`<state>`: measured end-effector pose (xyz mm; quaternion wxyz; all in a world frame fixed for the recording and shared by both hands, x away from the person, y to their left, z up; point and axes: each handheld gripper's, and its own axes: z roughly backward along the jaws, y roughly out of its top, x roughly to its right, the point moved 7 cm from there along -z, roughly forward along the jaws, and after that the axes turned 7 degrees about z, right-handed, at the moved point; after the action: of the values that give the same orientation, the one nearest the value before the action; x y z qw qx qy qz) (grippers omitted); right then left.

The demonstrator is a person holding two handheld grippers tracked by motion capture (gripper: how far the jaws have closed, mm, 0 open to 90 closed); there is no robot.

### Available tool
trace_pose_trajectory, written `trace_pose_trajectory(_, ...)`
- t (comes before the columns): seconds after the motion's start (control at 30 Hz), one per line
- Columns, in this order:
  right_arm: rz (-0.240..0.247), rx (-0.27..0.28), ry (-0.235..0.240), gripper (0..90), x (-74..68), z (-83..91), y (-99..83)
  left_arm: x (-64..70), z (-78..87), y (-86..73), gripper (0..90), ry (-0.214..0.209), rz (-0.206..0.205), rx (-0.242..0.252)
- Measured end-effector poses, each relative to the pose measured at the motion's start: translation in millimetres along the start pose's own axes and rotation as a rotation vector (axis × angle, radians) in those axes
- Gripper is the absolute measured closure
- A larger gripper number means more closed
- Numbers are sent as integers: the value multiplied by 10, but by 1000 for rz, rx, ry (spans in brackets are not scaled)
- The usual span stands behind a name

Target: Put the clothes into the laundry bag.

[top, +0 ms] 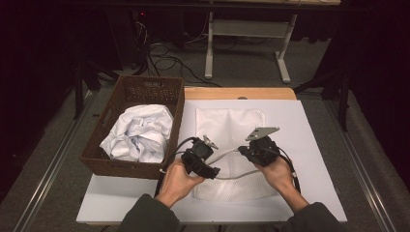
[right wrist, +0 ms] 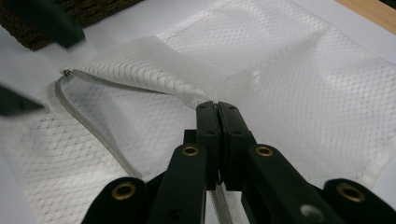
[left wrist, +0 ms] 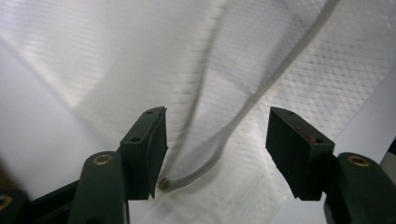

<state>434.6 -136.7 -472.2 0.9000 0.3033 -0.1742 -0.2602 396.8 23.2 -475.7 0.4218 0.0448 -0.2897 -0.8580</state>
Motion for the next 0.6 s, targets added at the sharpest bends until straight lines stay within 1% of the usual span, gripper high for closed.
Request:
trace_pose_trajectory(0.1,4,-1,1,893,12,2,-14,-133,169,25,358,30,26,-3)
trace_pose_trajectory(0.17,-6,1,0,892,8,2,-23,-238,284,32,343,62,28,-16)
trace_pose_trajectory(0.23,7,3,-3,893,17,2,-36,-346,406,41,328,95,35,-17)
trace_pose_trajectory(0.27,6,3,-4,893,19,4,-43,-416,477,44,313,113,49,-18)
trace_pose_trajectory(0.3,-2,3,-4,893,18,2,-51,-489,546,44,293,123,62,-17)
trace_pose_trajectory(0.33,4,4,-5,893,29,-6,-64,-519,572,44,281,129,68,-16)
trace_pose_trajectory(0.37,4,4,-5,893,29,-6,-64,-582,623,41,281,144,79,-16)
trace_pose_trajectory(0.47,-1,3,-3,893,35,-7,-78,-781,755,27,252,179,118,-17)
trace_pose_trajectory(0.57,-5,3,-5,892,57,-7,-91,-984,853,1,200,220,155,-25)
trace_pose_trajectory(0.6,-5,3,-5,892,57,-7,-91,-1054,881,-13,200,232,169,-29)
